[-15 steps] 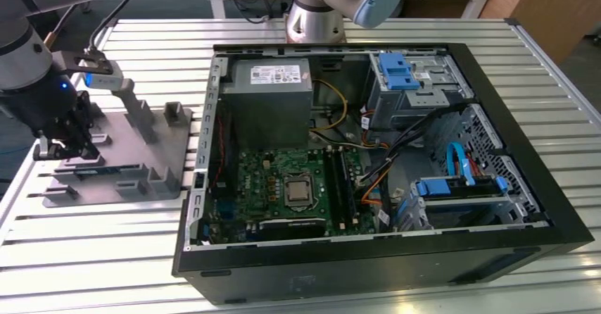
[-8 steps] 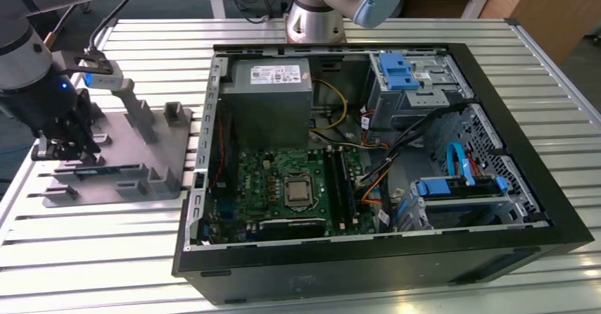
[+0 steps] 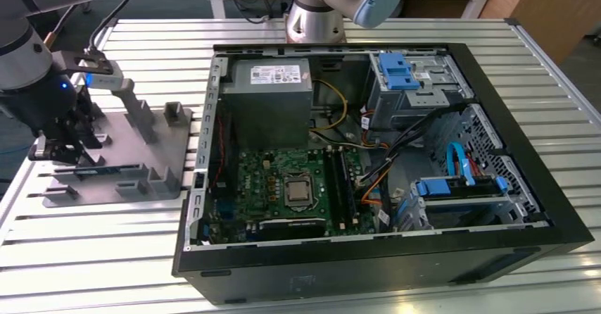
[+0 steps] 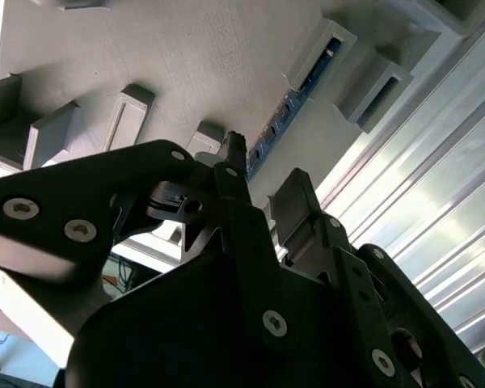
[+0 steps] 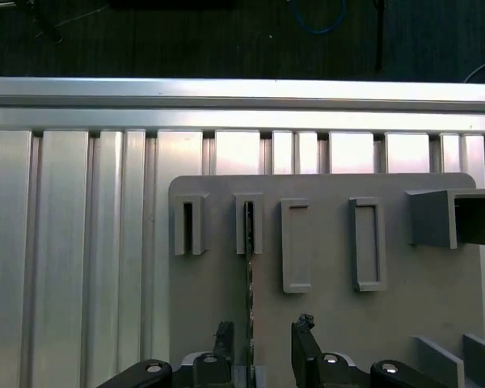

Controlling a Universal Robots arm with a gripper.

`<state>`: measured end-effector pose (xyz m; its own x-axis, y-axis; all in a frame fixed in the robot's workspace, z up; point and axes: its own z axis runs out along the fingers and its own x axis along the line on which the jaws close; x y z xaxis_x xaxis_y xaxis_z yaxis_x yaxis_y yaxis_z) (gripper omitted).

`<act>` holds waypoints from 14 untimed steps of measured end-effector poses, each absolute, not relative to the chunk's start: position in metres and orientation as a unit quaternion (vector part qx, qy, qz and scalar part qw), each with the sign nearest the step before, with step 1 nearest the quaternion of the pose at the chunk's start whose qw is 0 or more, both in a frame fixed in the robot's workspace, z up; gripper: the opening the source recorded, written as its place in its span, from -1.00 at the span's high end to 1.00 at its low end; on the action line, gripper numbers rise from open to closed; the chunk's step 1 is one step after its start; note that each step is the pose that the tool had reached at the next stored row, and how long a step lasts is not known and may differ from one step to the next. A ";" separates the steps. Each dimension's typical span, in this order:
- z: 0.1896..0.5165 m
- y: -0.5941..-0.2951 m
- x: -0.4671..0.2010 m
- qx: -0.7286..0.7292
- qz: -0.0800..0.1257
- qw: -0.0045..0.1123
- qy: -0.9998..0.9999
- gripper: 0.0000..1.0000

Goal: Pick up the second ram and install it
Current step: 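Pick up the second ram and move it above second insertion slot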

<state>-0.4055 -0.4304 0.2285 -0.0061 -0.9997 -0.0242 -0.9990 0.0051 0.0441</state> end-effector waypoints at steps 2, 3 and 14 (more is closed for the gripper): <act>0.227 -0.430 -0.405 0.713 -0.023 0.008 -0.701 0.18; 0.227 -0.430 -0.406 0.719 -0.023 0.009 -0.695 0.18; 0.208 -0.431 -0.405 0.727 -0.022 0.009 -0.686 0.18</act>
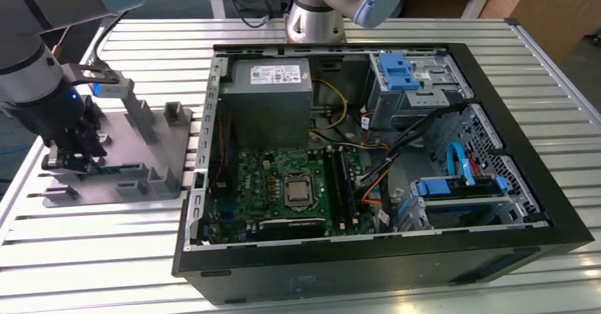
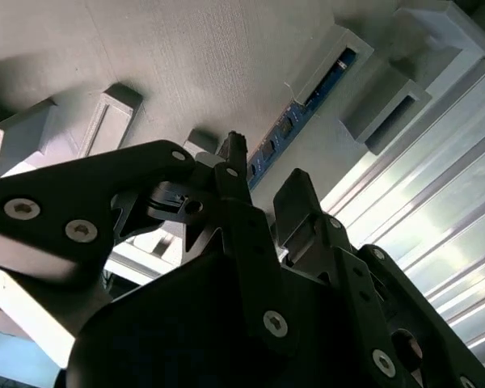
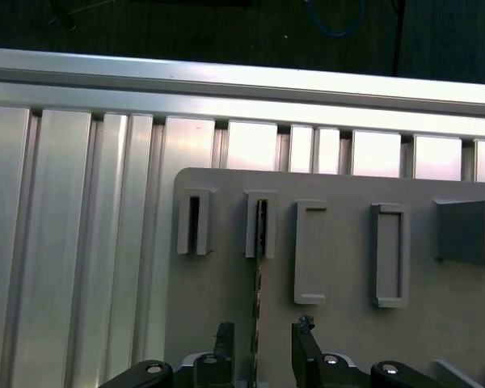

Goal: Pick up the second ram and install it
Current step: 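Pick up the second ram and move it above second insertion slot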

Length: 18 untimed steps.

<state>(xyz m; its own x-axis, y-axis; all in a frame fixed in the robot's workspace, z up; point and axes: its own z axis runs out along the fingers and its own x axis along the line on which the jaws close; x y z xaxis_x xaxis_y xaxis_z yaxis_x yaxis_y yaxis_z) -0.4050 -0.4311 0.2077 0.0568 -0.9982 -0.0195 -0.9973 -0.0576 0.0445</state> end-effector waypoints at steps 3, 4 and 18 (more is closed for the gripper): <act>0.202 -0.432 -0.405 0.727 -0.022 0.009 -0.686 0.18; 0.200 -0.432 -0.405 0.727 -0.022 0.009 -0.686 0.18; 0.191 -0.434 -0.405 0.727 -0.023 0.009 -0.686 0.33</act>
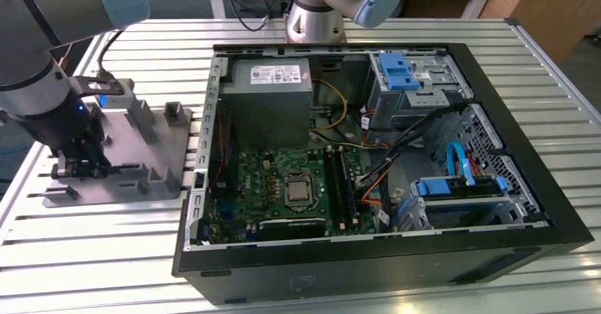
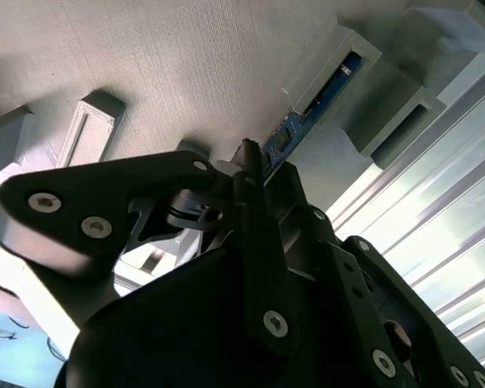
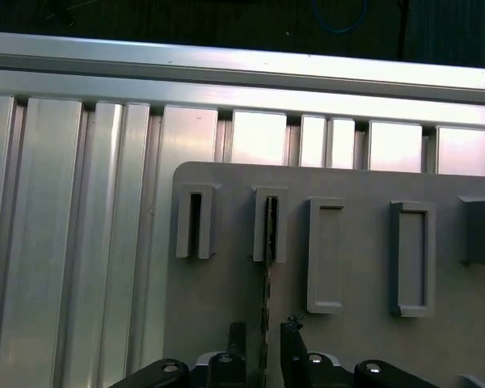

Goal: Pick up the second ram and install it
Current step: 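Pick up the second ram and move it above second insertion slot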

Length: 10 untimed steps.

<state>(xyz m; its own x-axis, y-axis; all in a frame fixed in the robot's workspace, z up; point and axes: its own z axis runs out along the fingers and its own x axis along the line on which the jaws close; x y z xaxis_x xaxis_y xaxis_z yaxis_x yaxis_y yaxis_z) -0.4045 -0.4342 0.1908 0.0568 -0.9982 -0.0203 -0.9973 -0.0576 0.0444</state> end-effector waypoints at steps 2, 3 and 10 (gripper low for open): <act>0.191 -0.434 -0.405 0.727 -0.023 0.009 -0.686 0.45; 0.191 -0.434 -0.405 0.727 -0.023 0.009 -0.686 0.57; 0.191 -0.434 -0.405 0.727 -0.023 0.009 -0.686 0.73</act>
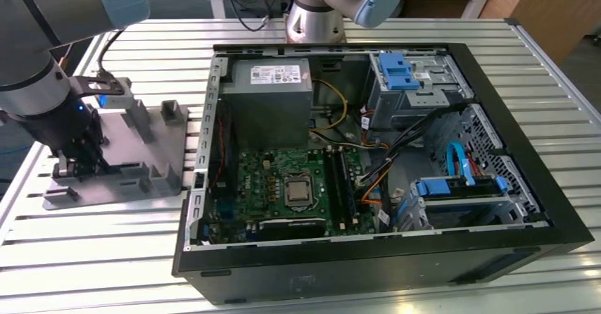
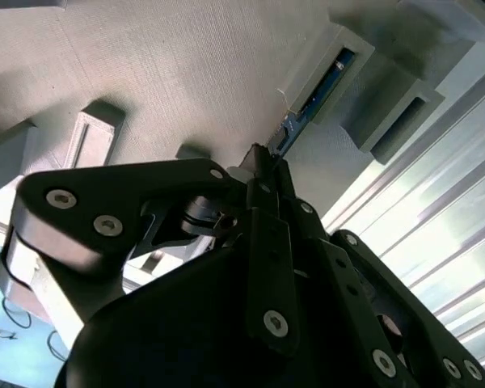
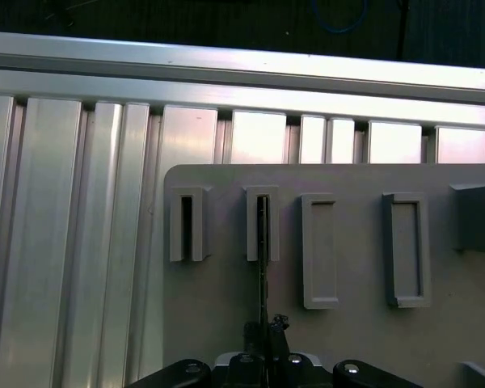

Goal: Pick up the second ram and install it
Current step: 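Pick up the second ram and move it above second insertion slot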

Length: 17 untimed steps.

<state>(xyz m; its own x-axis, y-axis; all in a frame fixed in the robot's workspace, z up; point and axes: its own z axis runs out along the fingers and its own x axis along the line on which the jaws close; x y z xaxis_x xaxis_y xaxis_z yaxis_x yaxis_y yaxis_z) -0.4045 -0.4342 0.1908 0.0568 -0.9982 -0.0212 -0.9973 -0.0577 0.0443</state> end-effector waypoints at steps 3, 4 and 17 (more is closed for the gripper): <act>0.191 -0.434 -0.405 0.727 -0.023 0.009 -0.686 0.73; 0.191 -0.434 -0.405 0.727 -0.023 0.009 -0.686 0.73; 0.201 -0.434 -0.405 0.727 -0.026 0.006 -0.686 0.73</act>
